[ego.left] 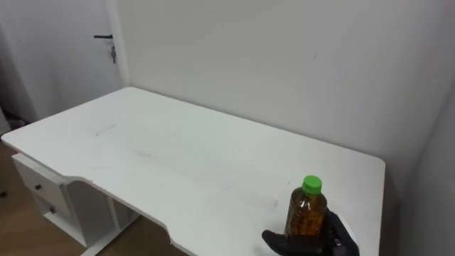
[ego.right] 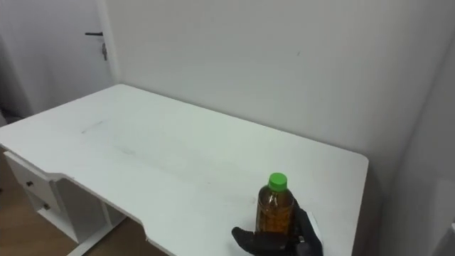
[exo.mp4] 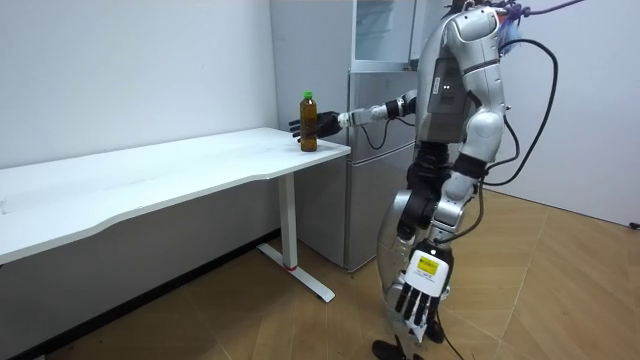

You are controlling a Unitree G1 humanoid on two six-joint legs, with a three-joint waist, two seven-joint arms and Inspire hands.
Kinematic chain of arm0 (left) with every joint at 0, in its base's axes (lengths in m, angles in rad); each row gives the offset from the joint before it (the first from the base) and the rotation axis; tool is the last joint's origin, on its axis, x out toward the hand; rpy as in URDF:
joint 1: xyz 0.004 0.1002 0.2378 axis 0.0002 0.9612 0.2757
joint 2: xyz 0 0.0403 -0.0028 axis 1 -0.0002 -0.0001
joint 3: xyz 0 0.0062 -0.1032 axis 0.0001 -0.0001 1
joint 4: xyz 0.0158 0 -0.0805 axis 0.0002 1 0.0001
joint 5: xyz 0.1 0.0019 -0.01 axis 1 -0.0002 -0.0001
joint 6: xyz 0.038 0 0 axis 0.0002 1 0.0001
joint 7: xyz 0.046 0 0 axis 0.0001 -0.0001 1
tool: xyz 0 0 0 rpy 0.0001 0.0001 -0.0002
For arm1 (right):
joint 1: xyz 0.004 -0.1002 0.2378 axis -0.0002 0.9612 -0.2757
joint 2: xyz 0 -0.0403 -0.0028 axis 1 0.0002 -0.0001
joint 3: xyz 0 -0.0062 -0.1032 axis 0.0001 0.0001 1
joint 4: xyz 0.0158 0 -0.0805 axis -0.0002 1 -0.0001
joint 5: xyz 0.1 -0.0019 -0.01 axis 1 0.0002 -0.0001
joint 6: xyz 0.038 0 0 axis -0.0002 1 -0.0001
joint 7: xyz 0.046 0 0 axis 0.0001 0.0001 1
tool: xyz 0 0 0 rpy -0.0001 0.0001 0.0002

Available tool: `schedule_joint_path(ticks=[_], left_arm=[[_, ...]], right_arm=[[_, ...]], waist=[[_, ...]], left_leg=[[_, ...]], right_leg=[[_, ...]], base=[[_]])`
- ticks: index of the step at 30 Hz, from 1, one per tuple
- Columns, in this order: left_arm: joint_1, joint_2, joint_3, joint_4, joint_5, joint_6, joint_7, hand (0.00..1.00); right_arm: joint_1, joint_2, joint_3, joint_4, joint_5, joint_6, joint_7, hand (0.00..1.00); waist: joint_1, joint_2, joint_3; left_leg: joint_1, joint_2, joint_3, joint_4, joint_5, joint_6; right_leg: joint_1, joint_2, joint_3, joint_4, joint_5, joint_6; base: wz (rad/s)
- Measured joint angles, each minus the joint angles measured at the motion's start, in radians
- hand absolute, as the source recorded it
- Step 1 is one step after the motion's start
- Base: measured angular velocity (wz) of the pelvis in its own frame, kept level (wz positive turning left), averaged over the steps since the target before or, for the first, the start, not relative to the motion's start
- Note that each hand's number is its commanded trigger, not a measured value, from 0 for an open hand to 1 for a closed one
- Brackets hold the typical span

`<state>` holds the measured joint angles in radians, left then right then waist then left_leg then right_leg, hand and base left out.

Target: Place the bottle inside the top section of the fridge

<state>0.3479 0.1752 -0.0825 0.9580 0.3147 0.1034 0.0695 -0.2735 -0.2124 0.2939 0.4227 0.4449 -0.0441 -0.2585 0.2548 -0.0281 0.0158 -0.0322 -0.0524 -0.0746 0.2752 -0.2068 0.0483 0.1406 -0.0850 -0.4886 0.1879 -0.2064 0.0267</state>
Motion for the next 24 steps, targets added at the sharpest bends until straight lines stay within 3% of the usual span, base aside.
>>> schedule_joint_path(ticks=[15,17,24], left_arm=[[0.0,0.004,0.001,0.005,-0.007,0.006,-0.014,0.0],[0.0,0.004,0.001,0.005,-0.007,0.006,-0.016,0.0],[0.0,0.003,0.002,0.001,-0.007,0.006,-0.022,0.0]], right_arm=[[-0.002,-0.009,0.0,0.004,0.023,0.0,-0.004,0.0],[-0.002,-0.009,0.0,0.005,0.031,0.0,-0.007,1.0],[-0.002,-0.01,-0.001,0.094,0.084,0.001,0.002,1.0]], waist=[[-0.001,0.001,-0.0002],[-0.001,0.001,-0.0003],[0.002,0.006,-0.0091]], left_leg=[[0.007,-0.013,-0.013,0.001,0.002,0.004],[0.006,-0.013,-0.013,0.002,0.002,0.005],[0.006,-0.016,-0.011,0.002,0.004,0.008]], right_leg=[[0.016,-0.011,-0.01,0.001,-0.006,0.011],[0.017,-0.011,-0.01,0.001,-0.006,0.011],[0.018,-0.015,-0.01,0.003,-0.007,0.011]], base=[[0.04],[0.0],[0.0]])
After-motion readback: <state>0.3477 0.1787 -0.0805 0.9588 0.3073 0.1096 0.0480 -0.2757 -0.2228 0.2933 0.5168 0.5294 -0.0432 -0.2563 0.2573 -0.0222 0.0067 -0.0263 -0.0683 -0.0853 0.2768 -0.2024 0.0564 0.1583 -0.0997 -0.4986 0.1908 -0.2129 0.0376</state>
